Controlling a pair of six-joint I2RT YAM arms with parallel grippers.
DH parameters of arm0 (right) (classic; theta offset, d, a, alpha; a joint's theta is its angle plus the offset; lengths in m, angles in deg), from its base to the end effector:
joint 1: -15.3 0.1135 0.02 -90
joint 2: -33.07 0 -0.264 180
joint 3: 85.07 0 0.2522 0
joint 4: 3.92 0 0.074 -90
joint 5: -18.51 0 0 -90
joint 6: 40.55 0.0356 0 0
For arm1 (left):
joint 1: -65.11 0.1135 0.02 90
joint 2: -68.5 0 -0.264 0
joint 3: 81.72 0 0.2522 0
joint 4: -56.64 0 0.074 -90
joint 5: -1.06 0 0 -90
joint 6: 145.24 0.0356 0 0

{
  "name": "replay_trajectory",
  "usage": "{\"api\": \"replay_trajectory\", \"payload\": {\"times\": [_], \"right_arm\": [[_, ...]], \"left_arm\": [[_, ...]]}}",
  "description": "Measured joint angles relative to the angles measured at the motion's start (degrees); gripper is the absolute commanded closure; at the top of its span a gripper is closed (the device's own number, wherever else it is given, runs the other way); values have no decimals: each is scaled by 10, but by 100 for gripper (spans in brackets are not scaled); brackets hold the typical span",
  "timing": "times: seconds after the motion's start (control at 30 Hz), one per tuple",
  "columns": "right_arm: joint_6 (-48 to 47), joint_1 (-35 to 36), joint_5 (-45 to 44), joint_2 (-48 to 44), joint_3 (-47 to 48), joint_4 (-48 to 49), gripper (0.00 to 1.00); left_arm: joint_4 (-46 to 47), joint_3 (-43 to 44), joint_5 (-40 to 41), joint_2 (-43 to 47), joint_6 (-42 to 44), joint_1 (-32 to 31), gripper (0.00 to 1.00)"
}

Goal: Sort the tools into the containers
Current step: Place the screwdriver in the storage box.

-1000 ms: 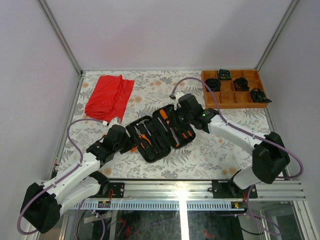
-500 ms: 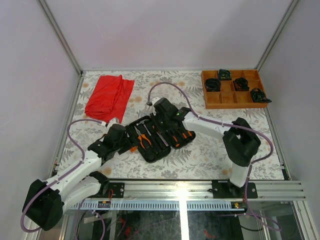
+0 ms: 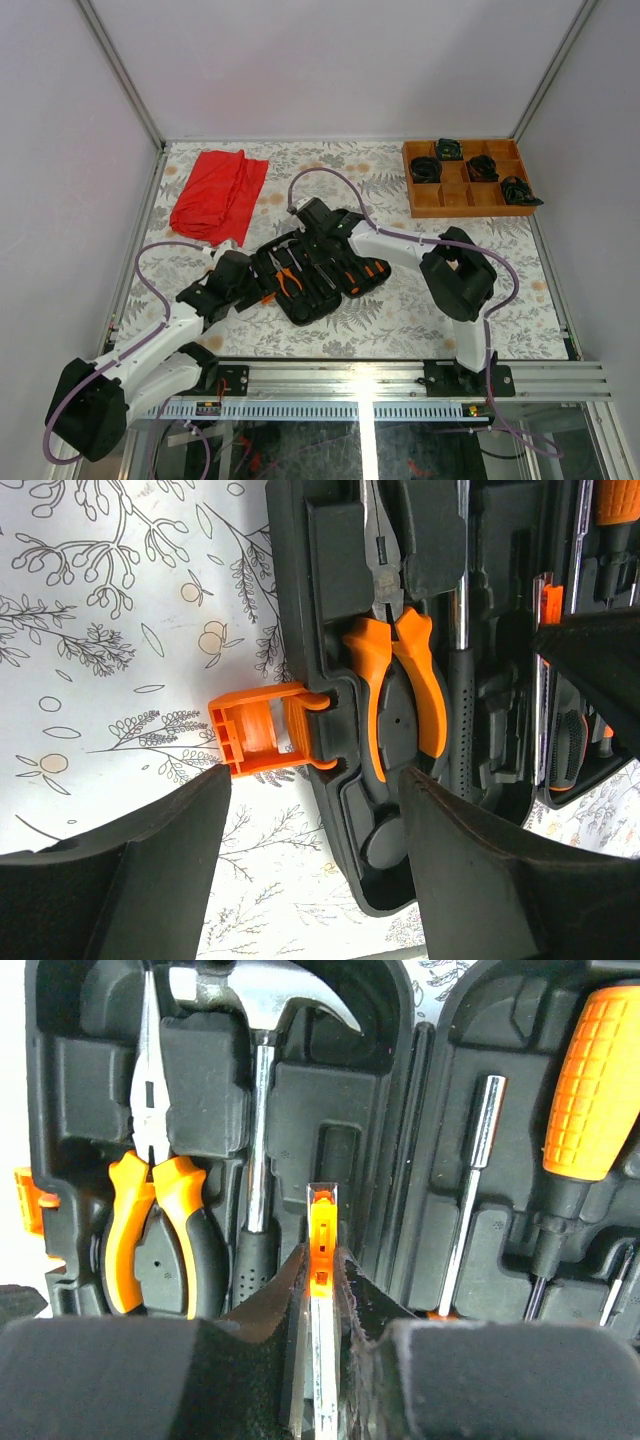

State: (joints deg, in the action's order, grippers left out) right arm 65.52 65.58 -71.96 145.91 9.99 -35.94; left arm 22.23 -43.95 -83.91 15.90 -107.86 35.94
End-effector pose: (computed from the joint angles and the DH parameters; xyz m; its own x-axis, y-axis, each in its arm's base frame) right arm 0.2772 0.3332 0.1961 -0.6810 -0.3865 -0.6220 -0.6007 0.7806 0.1726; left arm 0.1543 -0.0825 0.1758 -0.7476 -0.4892 -0.4491 -0.2611 0.8384 -0.4785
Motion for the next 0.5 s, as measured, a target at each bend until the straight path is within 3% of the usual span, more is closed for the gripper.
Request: {"api": "replay_trajectory", "payload": {"times": [0.4,0.5], "right_arm": [[24,1,-23,47,46,-27,93],[28,2,-25,54,57,-39,85]], "left_arm": [[1,-12,-2,1,0,0,34],[1,-17,-5,1,0,0,34]]}}
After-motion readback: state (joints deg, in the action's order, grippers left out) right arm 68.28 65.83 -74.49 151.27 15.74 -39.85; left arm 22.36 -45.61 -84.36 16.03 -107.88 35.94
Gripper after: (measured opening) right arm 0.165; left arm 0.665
